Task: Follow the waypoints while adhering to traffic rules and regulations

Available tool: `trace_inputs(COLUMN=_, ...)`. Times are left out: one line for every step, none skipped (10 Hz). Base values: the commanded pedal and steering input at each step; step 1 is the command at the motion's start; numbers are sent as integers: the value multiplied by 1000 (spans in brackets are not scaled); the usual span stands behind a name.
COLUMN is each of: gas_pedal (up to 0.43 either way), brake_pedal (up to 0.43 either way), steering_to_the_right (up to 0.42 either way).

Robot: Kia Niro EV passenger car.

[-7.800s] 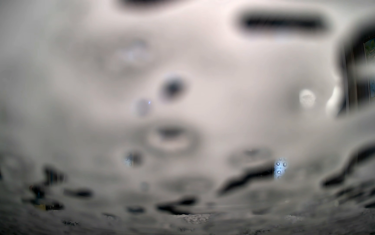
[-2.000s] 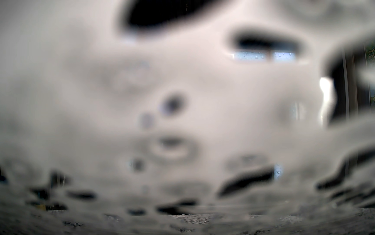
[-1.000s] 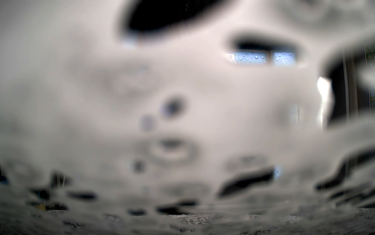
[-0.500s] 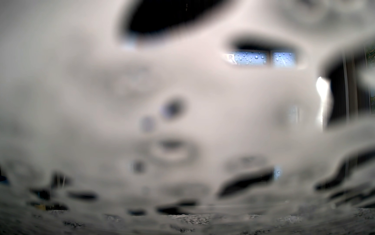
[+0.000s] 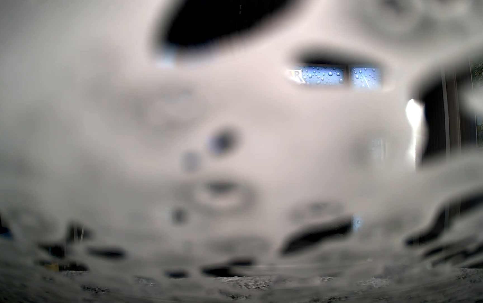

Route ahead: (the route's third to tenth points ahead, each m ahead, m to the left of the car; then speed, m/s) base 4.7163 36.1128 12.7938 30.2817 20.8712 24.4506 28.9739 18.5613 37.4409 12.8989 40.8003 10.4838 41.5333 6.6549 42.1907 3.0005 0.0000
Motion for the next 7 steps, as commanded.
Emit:
trace_inputs(gas_pedal=0, brake_pedal=0, steering_to_the_right=-14)
trace_inputs(gas_pedal=0, brake_pedal=0, steering_to_the_right=-14)
trace_inputs(gas_pedal=0, brake_pedal=0, steering_to_the_right=-14)
trace_inputs(gas_pedal=0, brake_pedal=0, steering_to_the_right=-14)
trace_inputs(gas_pedal=0, brake_pedal=0, steering_to_the_right=-14)
trace_inputs(gas_pedal=0, brake_pedal=0, steering_to_the_right=-14)
trace_inputs(gas_pedal=0, brake_pedal=0, steering_to_the_right=-14)
